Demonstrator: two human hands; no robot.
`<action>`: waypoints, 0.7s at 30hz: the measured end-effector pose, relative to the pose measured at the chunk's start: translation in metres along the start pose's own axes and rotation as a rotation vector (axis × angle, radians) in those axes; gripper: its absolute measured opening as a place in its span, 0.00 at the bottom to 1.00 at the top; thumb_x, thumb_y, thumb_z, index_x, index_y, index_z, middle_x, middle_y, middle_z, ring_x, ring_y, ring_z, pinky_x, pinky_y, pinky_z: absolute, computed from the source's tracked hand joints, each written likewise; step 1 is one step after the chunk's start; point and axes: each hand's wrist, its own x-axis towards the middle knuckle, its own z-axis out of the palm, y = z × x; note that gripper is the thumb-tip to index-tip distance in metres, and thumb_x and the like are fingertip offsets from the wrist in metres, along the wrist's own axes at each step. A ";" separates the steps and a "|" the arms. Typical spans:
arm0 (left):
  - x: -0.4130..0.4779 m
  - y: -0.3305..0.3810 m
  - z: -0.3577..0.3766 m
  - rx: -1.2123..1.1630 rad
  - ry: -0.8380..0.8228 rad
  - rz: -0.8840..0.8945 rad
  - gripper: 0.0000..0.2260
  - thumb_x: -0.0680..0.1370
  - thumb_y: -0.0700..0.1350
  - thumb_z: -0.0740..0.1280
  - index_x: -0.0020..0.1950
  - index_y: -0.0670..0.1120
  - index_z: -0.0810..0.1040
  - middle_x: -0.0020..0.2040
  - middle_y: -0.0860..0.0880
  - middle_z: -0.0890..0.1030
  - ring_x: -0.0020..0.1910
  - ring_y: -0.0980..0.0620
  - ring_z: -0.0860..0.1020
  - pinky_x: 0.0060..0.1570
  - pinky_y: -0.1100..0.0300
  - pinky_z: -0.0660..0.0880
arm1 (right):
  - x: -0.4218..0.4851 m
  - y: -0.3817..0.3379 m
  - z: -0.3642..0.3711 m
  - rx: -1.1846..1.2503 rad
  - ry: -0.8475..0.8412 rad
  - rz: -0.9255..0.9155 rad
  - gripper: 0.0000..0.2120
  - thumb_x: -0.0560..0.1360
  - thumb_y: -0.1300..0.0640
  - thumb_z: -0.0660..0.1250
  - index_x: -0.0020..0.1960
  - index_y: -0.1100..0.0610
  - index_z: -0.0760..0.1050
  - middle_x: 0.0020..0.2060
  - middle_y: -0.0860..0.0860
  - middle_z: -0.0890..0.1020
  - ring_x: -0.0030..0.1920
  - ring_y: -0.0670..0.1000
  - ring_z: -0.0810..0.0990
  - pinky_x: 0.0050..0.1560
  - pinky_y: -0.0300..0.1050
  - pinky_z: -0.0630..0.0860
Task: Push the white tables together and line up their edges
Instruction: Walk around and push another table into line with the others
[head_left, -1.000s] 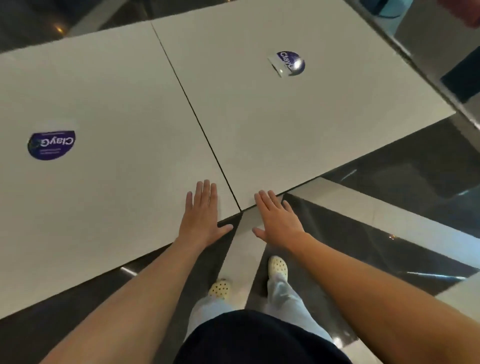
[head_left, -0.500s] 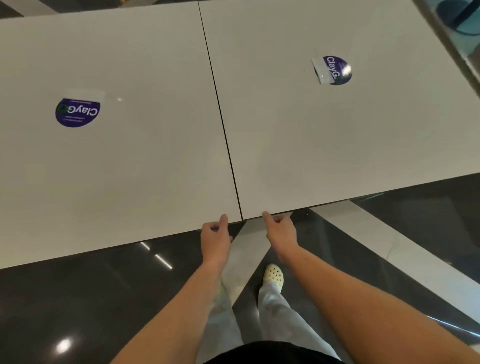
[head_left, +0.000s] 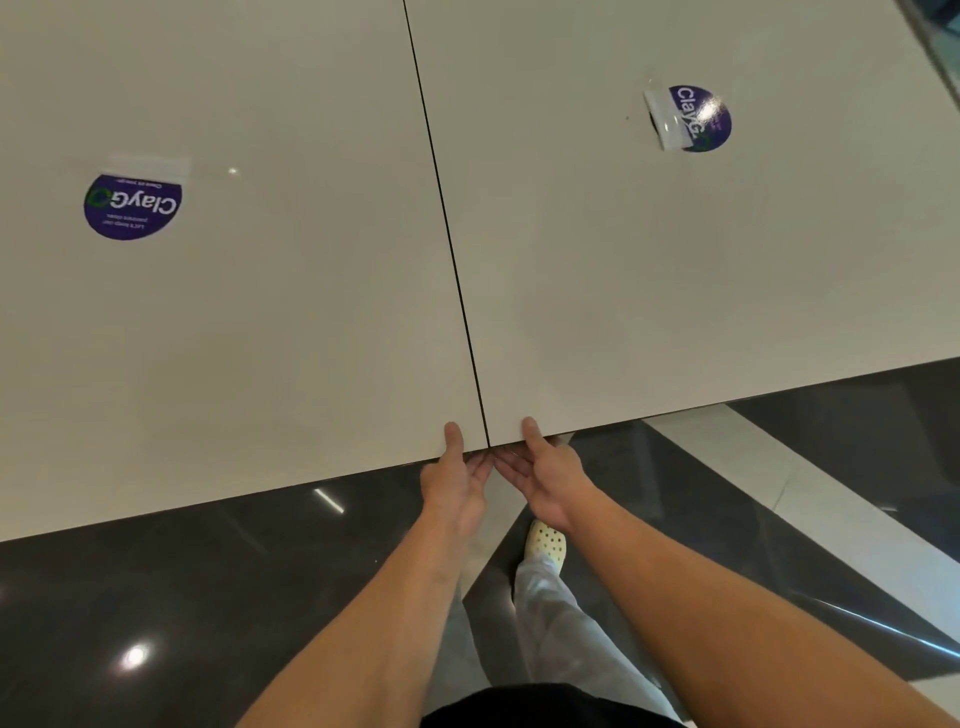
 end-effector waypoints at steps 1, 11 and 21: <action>0.002 -0.001 -0.001 -0.001 0.000 -0.006 0.20 0.78 0.46 0.65 0.63 0.34 0.69 0.57 0.35 0.77 0.50 0.42 0.80 0.48 0.54 0.76 | 0.001 0.001 0.001 -0.001 0.003 -0.006 0.14 0.81 0.55 0.59 0.63 0.61 0.66 0.59 0.65 0.77 0.57 0.60 0.79 0.56 0.50 0.76; 0.007 0.001 0.006 -0.036 0.002 -0.032 0.16 0.77 0.45 0.66 0.60 0.36 0.72 0.53 0.37 0.80 0.48 0.43 0.81 0.44 0.54 0.78 | 0.007 0.005 0.001 -0.010 0.020 -0.060 0.05 0.80 0.57 0.61 0.54 0.59 0.68 0.59 0.64 0.77 0.55 0.58 0.80 0.54 0.46 0.76; 0.013 0.002 -0.011 -0.012 -0.083 -0.022 0.18 0.75 0.45 0.69 0.60 0.37 0.73 0.54 0.36 0.79 0.53 0.42 0.79 0.58 0.49 0.74 | 0.006 -0.003 -0.005 -0.045 -0.040 -0.006 0.09 0.80 0.57 0.63 0.56 0.61 0.71 0.56 0.65 0.80 0.54 0.59 0.81 0.55 0.49 0.77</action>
